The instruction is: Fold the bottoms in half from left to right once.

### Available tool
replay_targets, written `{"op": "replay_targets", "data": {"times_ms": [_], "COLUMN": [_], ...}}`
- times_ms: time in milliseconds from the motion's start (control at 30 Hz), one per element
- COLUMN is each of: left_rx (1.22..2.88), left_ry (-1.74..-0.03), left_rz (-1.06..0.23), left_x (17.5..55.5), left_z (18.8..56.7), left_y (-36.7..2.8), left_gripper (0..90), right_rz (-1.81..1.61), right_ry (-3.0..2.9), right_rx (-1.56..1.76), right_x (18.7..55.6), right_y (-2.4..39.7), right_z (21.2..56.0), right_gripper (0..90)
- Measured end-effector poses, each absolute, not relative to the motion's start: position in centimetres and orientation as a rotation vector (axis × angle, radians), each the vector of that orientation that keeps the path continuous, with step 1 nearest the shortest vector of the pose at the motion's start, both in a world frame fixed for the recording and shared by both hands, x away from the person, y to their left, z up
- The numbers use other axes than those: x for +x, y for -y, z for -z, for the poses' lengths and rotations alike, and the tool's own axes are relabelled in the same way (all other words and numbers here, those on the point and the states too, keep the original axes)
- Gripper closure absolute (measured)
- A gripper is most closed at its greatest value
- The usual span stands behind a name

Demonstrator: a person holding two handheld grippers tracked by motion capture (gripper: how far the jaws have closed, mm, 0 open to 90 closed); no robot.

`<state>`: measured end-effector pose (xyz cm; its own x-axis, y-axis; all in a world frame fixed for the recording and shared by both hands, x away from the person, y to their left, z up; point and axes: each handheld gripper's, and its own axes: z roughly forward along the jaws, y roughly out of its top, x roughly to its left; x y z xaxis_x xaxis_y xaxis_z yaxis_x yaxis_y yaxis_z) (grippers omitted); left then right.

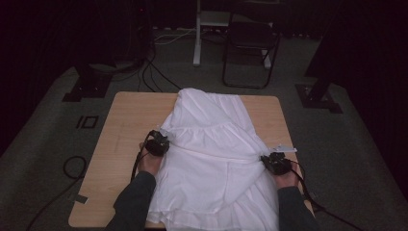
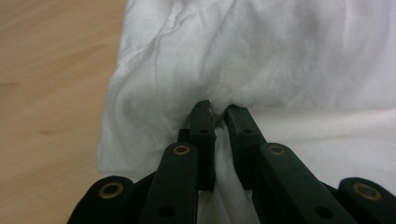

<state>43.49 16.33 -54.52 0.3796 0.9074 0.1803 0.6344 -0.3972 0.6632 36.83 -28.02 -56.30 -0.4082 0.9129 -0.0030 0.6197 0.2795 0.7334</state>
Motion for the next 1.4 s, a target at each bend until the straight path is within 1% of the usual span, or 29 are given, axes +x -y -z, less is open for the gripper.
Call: {"op": "replay_targets", "data": {"times_ms": [133, 267, 300, 367, 433, 467, 500, 533, 567, 600, 633, 667, 700, 767, 800, 833, 867, 967, 1033, 1100, 1167, 1200, 1233, 1300, 1333, 1367, 1400], "left_rx": [2.108, 2.031, 2.021, 2.014, 2.019, 2.019, 2.018, 2.017, 2.008, 2.001, 1.993, 1.992, 1.996, 1.987, 1.995, 2.003, 2.002, 2.008, 1.994, 2.002, 1.992, 1.985, 1.985, 2.009, 2.025, 2.025, 2.019], "left_ry": [-1.389, -1.451, -1.453, -1.431, -1.383, -1.383, -1.344, -1.330, -1.317, -1.307, -1.300, -1.293, -1.284, -1.272, -1.266, -1.263, -1.266, -1.278, -1.294, -1.315, -1.332, -1.339, -1.336, -1.323, -1.316, -1.298, -1.275], "left_rz": [-0.737, -0.676, -0.660, -0.635, -0.640, -0.640, -0.641, -0.646, -0.644, -0.634, -0.633, -0.635, -0.632, -0.634, -0.628, -0.636, -0.640, -0.614, -0.563, -0.531, -0.493, -0.462, -0.449, -0.416, -0.413, -0.415, -0.406], "left_x": [45.7, 47.2, 47.4, 47.2, 46.4, 46.4, 45.3, 44.7, 44.0, 43.2, 42.1, 41.4, 40.5, 38.7, 37.9, 37.2, 36.4, 34.7, 33.7, 32.9, 32.2, 31.8, 31.6, 31.0, 30.8, 30.7, 30.6], "left_z": [54.4, 54.4, 54.4, 54.1, 53.6, 53.6, 53.0, 52.7, 52.4, 52.2, 51.9, 51.8, 51.7, 51.7, 51.8, 51.9, 52.0, 52.5, 53.1, 53.6, 54.1, 54.3, 54.5, 55.0, 55.4, 55.5, 55.6], "left_y": [-16.8, -17.3, -17.4, -17.6, -17.8, -17.8, -18.2, -18.4, -18.7, -19.0, -19.3, -19.4, -19.6, -20.0, -20.2, -20.5, -20.8, -21.6, -22.3, -22.7, -23.0, -23.0, -22.9, -22.6, -22.4, -22.3, -22.3], "left_gripper": [83.0, 81.3, 78.7, 70.6, 60.1, 57.5, 57.5, 53.9, 52.6, 52.6, 51.4, 50.6, 50.6, 49.8, 49.3, 48.3, 48.3, 47.2, 47.1, 45.8, 45.8, 45.8, 45.8, 45.9, 46.2, 49.9, 62.9], "right_rz": [-0.907, -0.892, -0.887, -0.865, -0.846, -0.846, -0.851, -0.893, -0.917, -0.917, -0.935, -0.986, -0.986, -1.016, -1.020, -1.041, -1.041, -1.047, -1.044, -1.046, -1.038, -1.003, -1.003, -1.013, -1.020, -1.035, -1.055], "right_ry": [-2.120, -2.086, -2.076, -2.064, -2.071, -2.071, -2.070, -2.024, -2.010, -2.010, -1.996, -2.004, -2.004, -2.074, -2.095, -2.147, -2.147, -2.204, -2.225, -2.270, -2.279, -2.314, -2.314, -2.323, -2.311, -2.299, -2.273], "right_rx": [1.362, 1.383, 1.390, 1.406, 1.427, 1.427, 1.426, 1.400, 1.372, 1.372, 1.336, 1.268, 1.268, 1.185, 1.158, 1.120, 1.120, 1.134, 1.159, 1.188, 1.187, 1.175, 1.175, 1.158, 1.152, 1.135, 1.107], "right_x": [39.1, 41.4, 41.9, 42.8, 43.2, 43.2, 43.2, 42.2, 41.6, 41.6, 41.0, 40.0, 40.0, 39.3, 39.2, 39.2, 39.2, 40.0, 40.5, 41.0, 41.1, 41.0, 41.0, 40.6, 40.1, 39.5, 38.1], "right_y": [27.0, 26.7, 26.7, 26.7, 26.6, 26.6, 26.5, 26.0, 25.6, 25.6, 25.0, 23.6, 23.6, 21.5, 20.8, 19.1, 19.1, 17.3, 16.7, 16.0, 15.9, 15.8, 15.8, 16.1, 16.5, 17.1, 18.6], "right_z": [56.2, 56.2, 56.2, 56.0, 55.7, 55.7, 55.5, 54.3, 53.6, 53.6, 53.0, 51.7, 51.7, 51.1, 51.0, 51.1, 51.1, 52.0, 52.6, 53.7, 53.9, 54.3, 54.3, 54.2, 53.9, 53.5, 52.6], "right_gripper": [87.5, 87.5, 87.5, 85.7, 77.1, 77.1, 72.5, 58.9, 54.8, 54.8, 52.1, 50.4, 50.4, 48.7, 48.5, 48.3, 48.3, 48.3, 48.0, 48.9, 50.5, 67.1, 67.1, 80.3, 83.4, 85.8, 87.3]}}
